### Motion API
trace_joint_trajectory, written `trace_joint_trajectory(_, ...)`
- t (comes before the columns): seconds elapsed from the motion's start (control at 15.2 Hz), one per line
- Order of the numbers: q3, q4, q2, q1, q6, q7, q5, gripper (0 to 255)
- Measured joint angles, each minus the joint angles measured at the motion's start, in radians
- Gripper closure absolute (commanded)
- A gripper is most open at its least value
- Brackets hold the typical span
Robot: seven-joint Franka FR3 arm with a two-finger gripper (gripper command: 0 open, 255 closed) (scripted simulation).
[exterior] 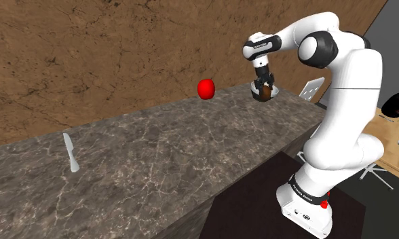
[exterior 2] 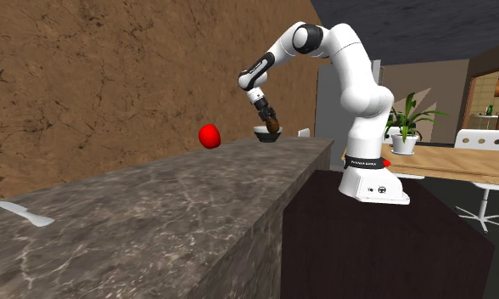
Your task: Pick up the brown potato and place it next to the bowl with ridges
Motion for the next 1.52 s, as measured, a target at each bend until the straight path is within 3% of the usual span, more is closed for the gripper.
trace_joint_trajectory(0.86,0.002,-0.063,0.071,-0.006,0.129,0.043,-0.001,255)
trace_joint_trajectory(1.32,0.004,-0.063,0.072,-0.008,0.129,0.049,-0.004,255)
trace_joint_trajectory(1.39,0.005,-0.065,0.07,-0.009,0.131,0.049,-0.004,0)
trace_joint_trajectory(1.52,0.007,-0.069,0.073,-0.008,0.136,0.05,-0.003,0)
